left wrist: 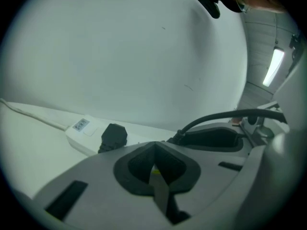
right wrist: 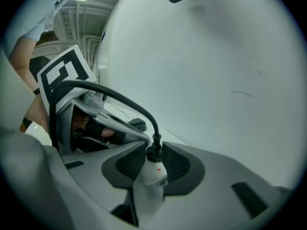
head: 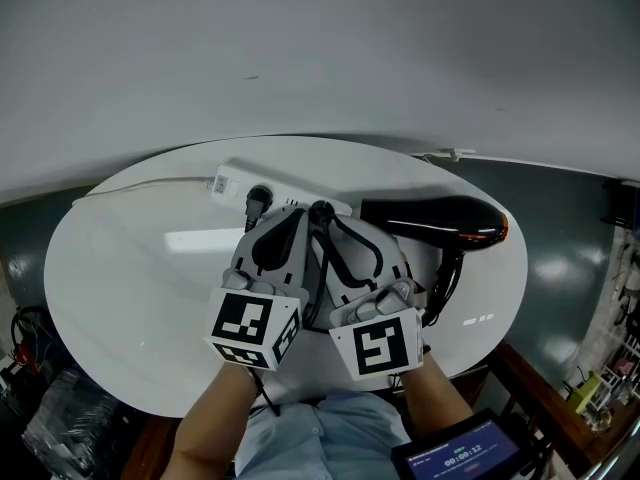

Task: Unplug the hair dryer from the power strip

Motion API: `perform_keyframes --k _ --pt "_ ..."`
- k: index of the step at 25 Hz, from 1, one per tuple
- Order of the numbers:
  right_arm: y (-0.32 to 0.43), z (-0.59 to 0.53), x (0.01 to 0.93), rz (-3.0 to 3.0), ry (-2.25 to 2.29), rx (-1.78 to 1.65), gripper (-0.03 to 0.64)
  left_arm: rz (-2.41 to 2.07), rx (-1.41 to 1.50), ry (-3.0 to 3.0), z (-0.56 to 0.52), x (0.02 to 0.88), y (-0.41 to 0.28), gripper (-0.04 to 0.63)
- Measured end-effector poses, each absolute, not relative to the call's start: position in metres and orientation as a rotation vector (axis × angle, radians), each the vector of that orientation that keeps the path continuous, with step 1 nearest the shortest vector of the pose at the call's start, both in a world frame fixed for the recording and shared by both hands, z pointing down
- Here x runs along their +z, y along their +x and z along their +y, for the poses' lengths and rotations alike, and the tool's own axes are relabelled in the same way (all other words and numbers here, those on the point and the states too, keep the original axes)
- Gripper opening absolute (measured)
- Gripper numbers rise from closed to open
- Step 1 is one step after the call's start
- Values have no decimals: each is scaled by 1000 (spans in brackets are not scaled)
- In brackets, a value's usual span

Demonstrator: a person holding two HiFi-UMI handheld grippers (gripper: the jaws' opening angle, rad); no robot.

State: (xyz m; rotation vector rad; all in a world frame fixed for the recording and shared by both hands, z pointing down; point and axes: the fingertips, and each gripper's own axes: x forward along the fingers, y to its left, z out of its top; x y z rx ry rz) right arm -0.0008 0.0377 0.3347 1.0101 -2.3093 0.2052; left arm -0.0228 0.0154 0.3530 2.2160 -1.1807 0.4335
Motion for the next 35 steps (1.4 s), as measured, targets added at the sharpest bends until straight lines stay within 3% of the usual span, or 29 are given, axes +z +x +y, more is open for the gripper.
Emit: perform_keyframes --k 17,35 --pt "-1 27 344 -2246 1032 155 54 -1146 480 2217 16 356 -16 -3" --pt "-3 39 337 -2292 984 72 48 -1083 422 2192 19 355 -17 -3"
